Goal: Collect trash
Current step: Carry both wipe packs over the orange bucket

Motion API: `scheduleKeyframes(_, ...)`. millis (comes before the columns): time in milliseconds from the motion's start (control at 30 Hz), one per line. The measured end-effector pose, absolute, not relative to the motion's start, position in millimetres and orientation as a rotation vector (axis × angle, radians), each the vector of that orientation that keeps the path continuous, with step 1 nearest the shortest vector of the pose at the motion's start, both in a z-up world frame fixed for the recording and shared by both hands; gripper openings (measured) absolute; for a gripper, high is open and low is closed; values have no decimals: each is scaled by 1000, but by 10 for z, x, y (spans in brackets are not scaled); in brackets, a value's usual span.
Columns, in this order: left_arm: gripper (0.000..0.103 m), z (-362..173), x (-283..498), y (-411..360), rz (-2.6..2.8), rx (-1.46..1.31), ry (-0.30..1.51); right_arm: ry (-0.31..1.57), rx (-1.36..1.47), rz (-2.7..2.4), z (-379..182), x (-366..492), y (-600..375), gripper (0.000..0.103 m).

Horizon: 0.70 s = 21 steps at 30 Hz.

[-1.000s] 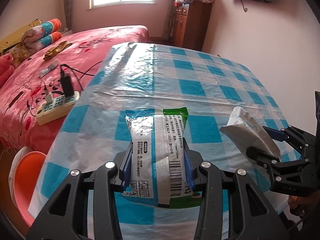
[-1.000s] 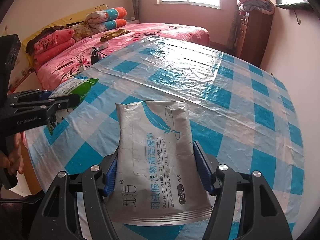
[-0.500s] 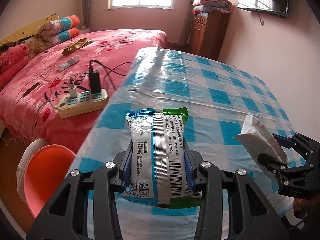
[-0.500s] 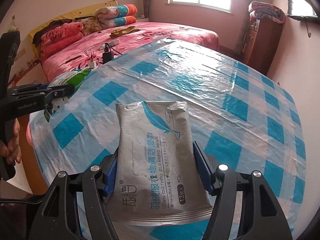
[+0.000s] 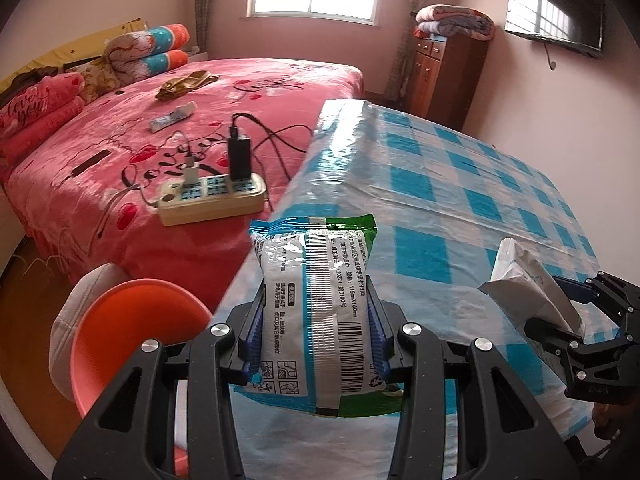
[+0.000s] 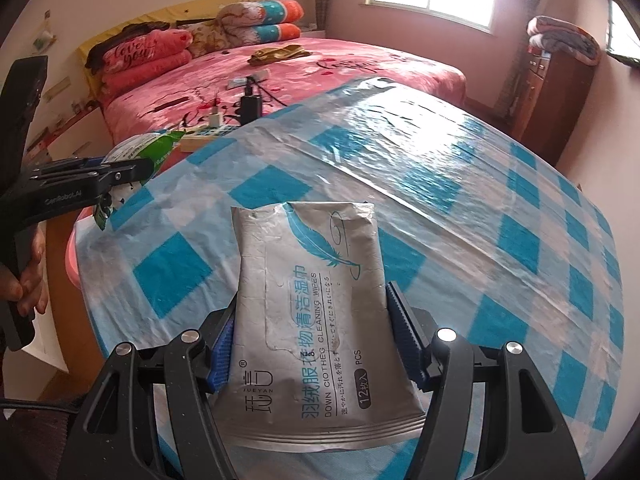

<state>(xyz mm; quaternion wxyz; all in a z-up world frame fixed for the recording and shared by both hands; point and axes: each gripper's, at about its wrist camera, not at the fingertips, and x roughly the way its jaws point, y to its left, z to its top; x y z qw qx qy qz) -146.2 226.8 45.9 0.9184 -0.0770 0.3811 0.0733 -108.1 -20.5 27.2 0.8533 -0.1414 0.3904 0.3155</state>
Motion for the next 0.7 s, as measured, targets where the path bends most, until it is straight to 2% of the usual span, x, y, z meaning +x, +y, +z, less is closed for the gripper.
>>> scheduleKeyframes(700, 44, 290, -1794, 3167, 323, -236, 800, 838, -366, 874, 324, -1182, 851, 66)
